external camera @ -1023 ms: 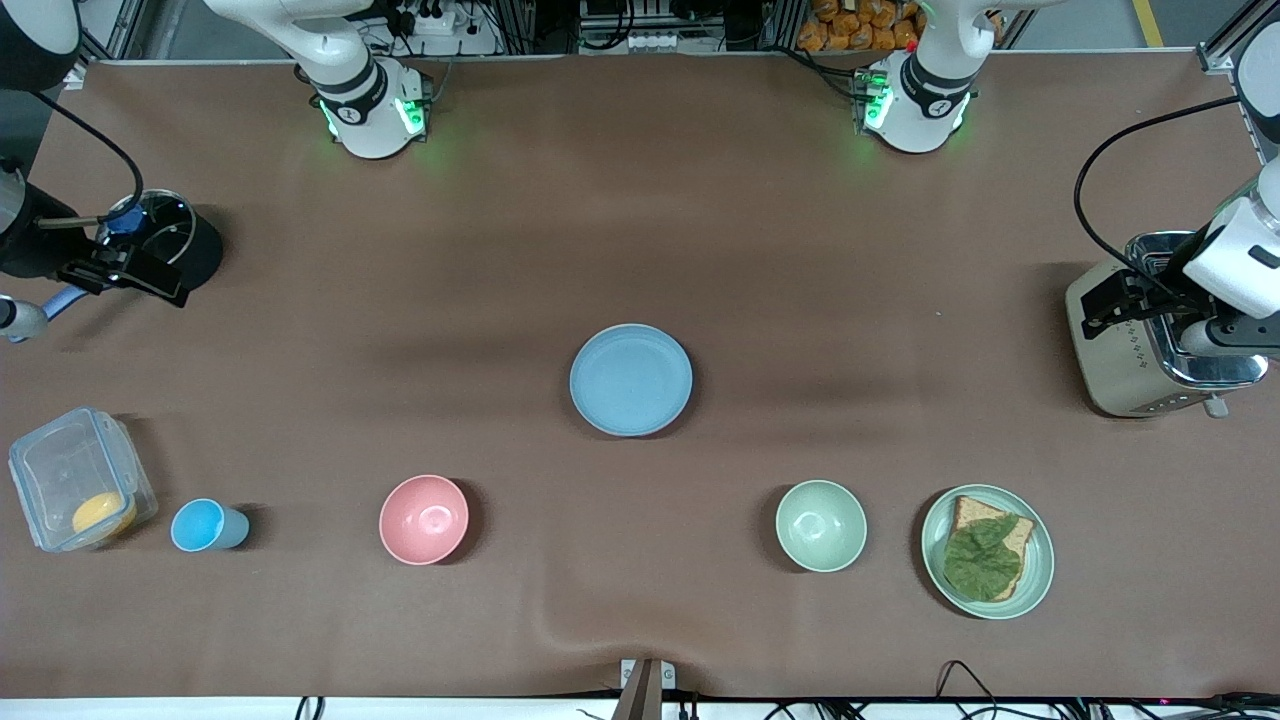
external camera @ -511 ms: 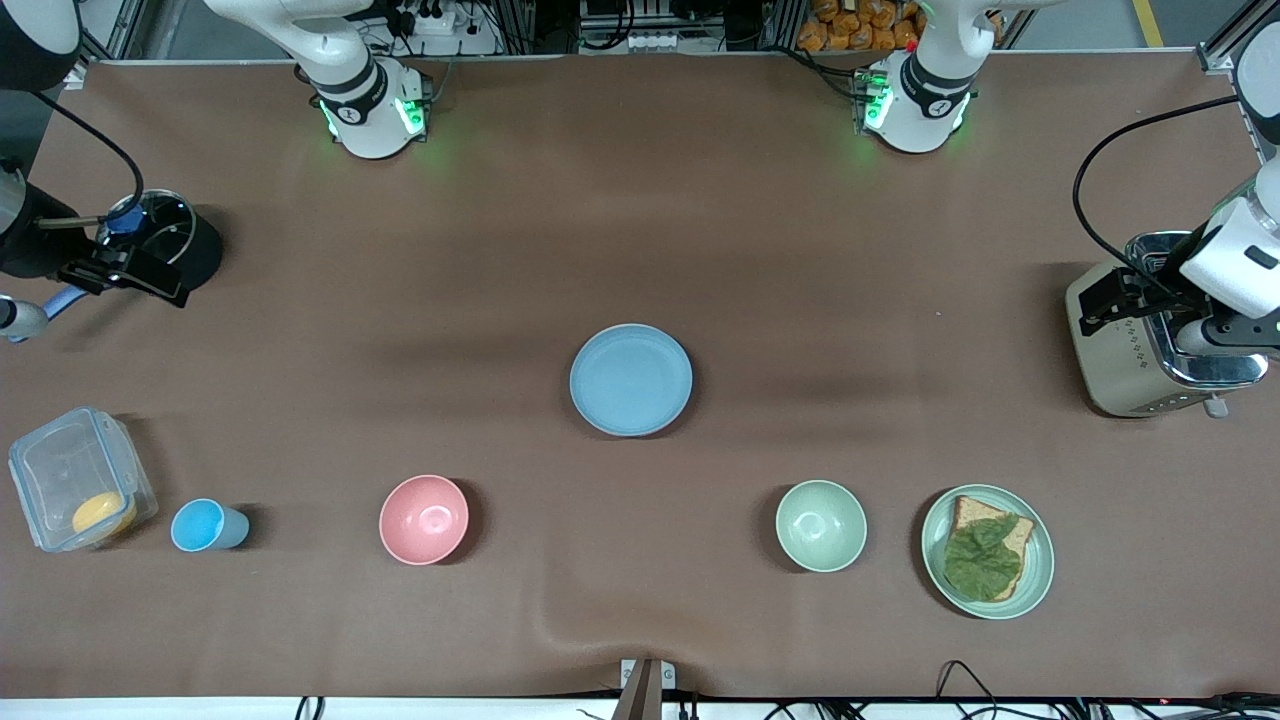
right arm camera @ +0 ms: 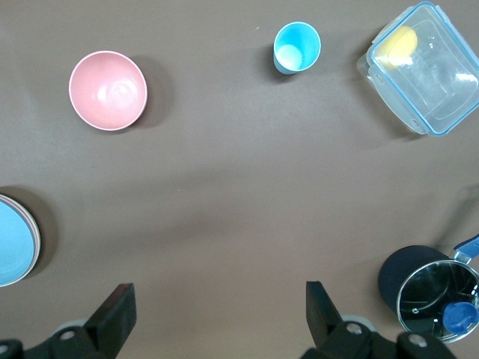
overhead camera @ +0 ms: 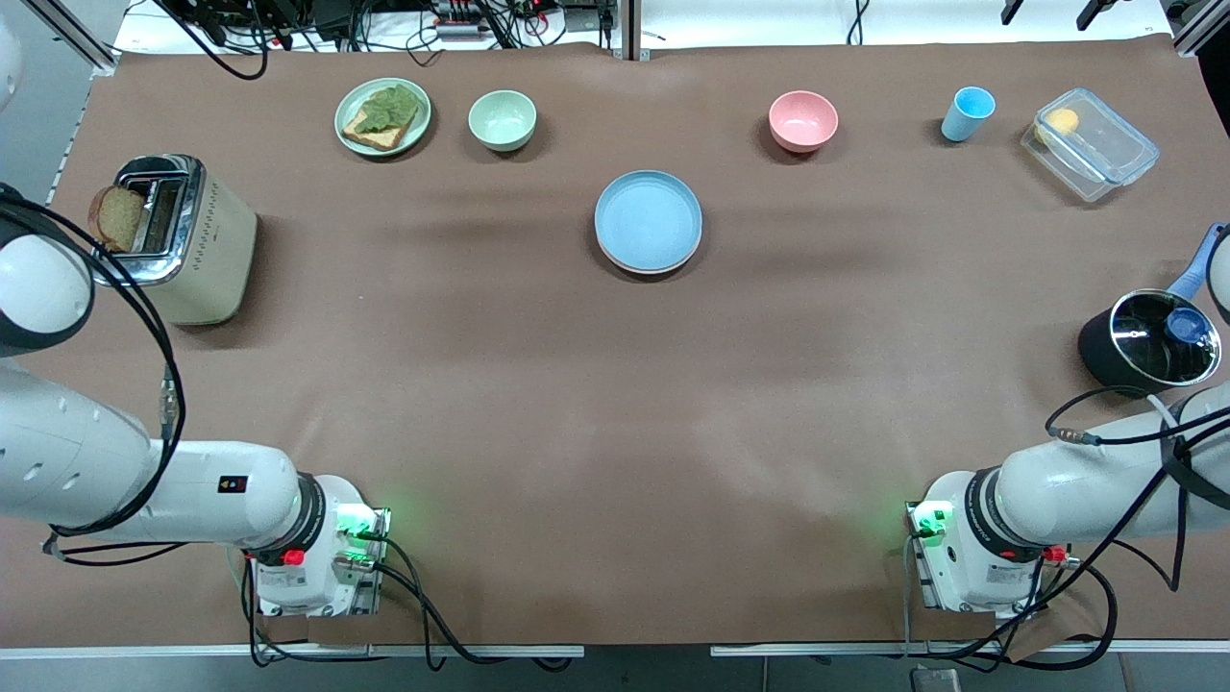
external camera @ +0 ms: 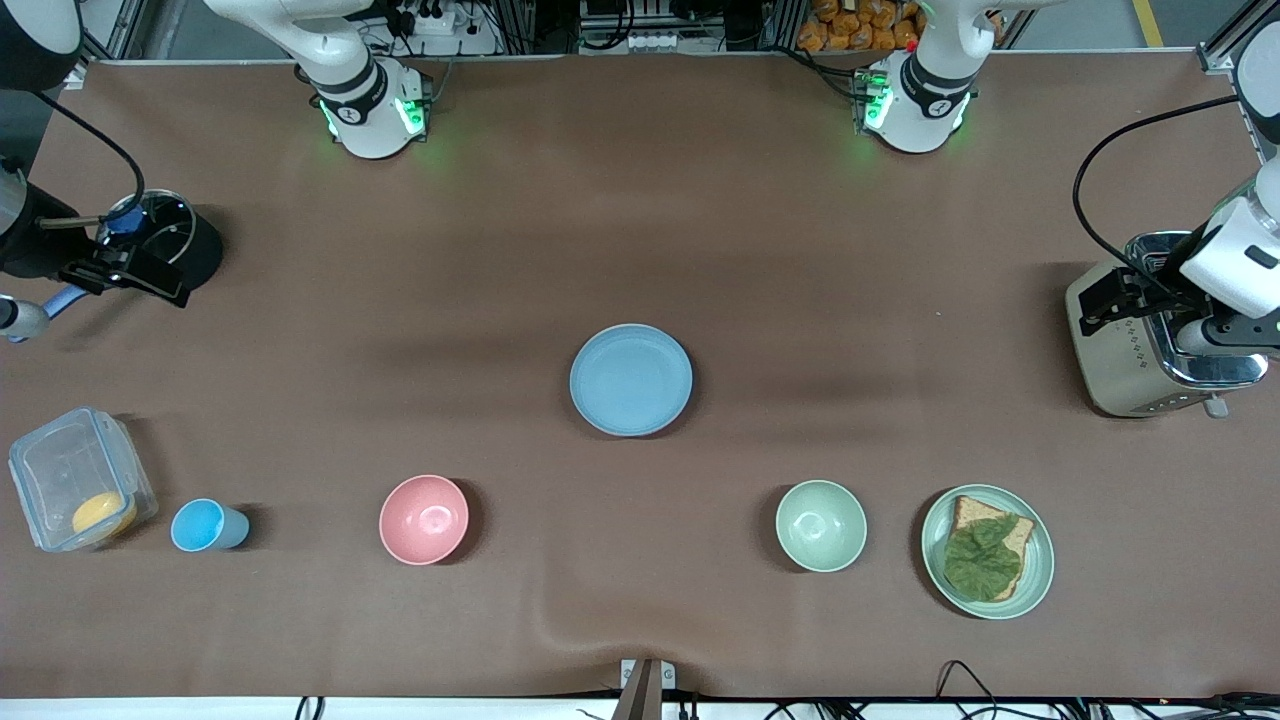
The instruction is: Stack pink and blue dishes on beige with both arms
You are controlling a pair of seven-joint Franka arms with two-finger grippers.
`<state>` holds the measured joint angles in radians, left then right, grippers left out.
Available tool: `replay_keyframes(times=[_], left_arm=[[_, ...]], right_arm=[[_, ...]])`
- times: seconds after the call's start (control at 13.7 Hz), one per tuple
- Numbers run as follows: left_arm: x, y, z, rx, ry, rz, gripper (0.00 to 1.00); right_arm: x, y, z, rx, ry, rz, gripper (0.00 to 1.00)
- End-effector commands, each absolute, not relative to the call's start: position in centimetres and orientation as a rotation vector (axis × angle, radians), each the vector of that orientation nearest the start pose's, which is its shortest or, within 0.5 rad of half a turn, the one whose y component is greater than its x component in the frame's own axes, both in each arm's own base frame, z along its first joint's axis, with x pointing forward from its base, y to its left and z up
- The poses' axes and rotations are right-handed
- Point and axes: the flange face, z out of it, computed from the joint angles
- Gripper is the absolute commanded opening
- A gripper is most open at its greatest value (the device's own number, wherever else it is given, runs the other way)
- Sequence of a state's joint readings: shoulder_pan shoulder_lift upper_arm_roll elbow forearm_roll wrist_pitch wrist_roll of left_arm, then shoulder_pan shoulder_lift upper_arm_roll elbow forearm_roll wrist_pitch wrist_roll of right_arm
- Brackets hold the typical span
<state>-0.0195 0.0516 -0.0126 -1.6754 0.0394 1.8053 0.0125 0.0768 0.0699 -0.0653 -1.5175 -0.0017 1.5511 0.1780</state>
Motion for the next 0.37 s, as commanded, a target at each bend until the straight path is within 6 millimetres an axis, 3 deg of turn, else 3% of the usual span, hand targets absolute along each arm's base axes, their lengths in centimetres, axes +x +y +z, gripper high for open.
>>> replay_keyframes(times=[0.0,0.29], left_arm=[[58.79,-1.58,57.23,-3.128,0.061,-0.115,1.0],[58.73,-1.4,57.17,-3.13,0.001,-0.106,1.0]], right_arm=[[57.57,0.56,61.1,-3.156,0.262,0.047,1.0],[57.57,0.43,61.1,-3.152,0.264,0.048,1.0]])
